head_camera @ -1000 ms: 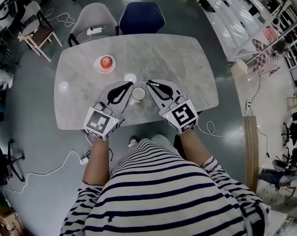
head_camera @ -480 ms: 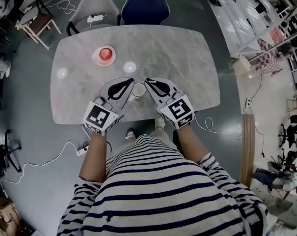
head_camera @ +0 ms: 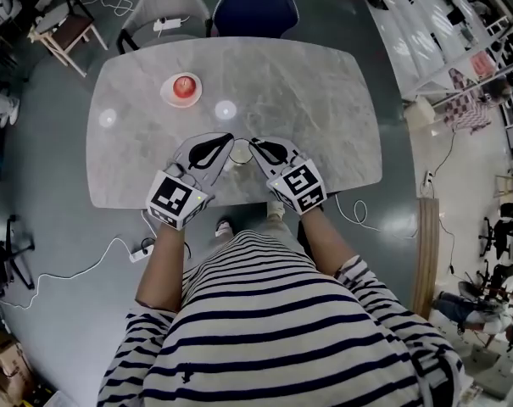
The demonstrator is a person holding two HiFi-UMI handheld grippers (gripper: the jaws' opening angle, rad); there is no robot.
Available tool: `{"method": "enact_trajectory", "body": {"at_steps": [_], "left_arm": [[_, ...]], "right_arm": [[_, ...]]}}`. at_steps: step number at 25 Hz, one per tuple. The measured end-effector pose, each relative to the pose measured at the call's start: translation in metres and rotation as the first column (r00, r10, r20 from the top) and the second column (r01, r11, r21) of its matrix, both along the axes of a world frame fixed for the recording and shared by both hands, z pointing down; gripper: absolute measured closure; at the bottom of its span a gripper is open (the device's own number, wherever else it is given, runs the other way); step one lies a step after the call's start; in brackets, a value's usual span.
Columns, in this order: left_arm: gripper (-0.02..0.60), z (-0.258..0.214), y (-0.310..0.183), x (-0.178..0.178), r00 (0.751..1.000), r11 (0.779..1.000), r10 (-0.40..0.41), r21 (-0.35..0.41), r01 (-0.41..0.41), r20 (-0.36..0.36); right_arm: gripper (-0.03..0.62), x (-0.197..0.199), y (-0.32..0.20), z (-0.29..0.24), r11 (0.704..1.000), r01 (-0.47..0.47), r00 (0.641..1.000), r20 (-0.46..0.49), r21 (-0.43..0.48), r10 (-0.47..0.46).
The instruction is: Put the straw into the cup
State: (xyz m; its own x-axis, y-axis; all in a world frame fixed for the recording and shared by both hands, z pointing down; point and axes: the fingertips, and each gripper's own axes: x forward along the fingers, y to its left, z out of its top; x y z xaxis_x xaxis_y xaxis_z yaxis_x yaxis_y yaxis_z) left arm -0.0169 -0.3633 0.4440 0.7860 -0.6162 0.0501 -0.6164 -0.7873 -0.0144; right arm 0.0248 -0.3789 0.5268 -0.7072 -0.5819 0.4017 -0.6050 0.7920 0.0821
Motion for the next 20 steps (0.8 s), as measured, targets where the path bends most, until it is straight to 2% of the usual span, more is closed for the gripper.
{"method": "enact_trajectory", "body": {"at_steps": [12, 20], "left_arm": [[0.575, 0.005, 0.003, 0.000, 1.000, 1.000, -0.003, -0.016, 0.003, 0.005], [0.575, 0.011, 0.009, 0.001, 1.000, 1.000, -0.005, -0.027, 0.005, 0.013]], "right_arm": [[0.569, -0.006, 0.000, 0.053, 0.993, 0.029, 0.996, -0.082, -0.117, -0.039], [0.569, -0.008, 0.003, 0.079, 0.984, 0.015, 0.995, -0.091, -0.180, -0.032]]}}
